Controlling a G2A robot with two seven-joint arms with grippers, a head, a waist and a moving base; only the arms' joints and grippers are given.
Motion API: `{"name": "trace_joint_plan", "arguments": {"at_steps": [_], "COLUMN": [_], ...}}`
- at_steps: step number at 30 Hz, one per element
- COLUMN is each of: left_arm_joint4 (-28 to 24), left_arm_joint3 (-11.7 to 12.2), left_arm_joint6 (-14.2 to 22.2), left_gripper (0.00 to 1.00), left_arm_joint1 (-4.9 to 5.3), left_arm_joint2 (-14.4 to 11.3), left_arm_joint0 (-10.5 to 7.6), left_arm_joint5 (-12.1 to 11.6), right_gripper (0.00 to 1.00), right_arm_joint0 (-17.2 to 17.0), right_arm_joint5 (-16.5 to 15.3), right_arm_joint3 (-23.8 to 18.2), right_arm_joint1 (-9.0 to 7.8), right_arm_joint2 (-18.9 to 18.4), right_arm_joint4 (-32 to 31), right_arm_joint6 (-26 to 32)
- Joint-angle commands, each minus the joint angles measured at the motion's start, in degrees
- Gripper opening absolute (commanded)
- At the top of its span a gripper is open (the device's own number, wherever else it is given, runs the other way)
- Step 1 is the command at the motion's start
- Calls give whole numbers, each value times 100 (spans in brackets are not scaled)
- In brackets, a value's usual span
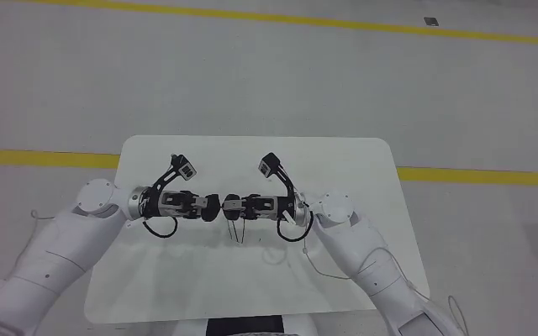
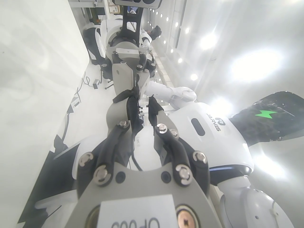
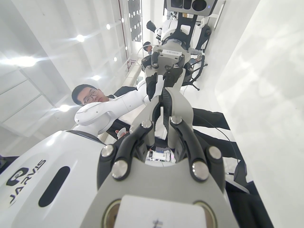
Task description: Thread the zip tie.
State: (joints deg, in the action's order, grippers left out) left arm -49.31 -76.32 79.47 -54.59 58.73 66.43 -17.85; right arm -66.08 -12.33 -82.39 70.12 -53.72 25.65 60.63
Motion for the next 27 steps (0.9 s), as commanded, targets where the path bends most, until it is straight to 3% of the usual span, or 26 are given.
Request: {"name": "trace_joint_plan", "arguments": {"at_steps": [1,19,20,21,23,24,25,27], "left_arm_joint4": [4,14,13,11,11,10,8,3], "left_arm_joint3": [0,22,21,19,14,10,6,-6], "left_arm_joint6": [1,4,6,8,11,13,15,17], "left_gripper": [9,0,0,0,0,0,0,0], "left_arm_joint1": [-1,-23,-24,-24,-22,-22,-21,-19], "left_arm_joint2": [4,9,11,15,27,32,38,53], "left_arm_joint0": [3,3,6,10,20,25,29,39], "left_arm_joint5": [1,6,3,1,-4,-5,-6,-6], "right_gripper": [0,0,15,38,63,85,100,100], "right_arm_joint0": [-1,12,13,14,13,11,8,-2], "right_arm_joint5": [8,30,25,21,8,1,-4,-19], "right_arm_joint3": [-4,-31,-31,-30,-30,-32,-35,-46], "right_arm_joint1": [-1,-5,-5,-5,-5,-5,-7,-13], "right_arm_joint2": [1,29,31,32,34,32,29,2], "right_arm_joint4": [9,9,12,14,19,21,20,22], "right_arm_joint6": [3,25,28,31,30,26,21,-2]}}
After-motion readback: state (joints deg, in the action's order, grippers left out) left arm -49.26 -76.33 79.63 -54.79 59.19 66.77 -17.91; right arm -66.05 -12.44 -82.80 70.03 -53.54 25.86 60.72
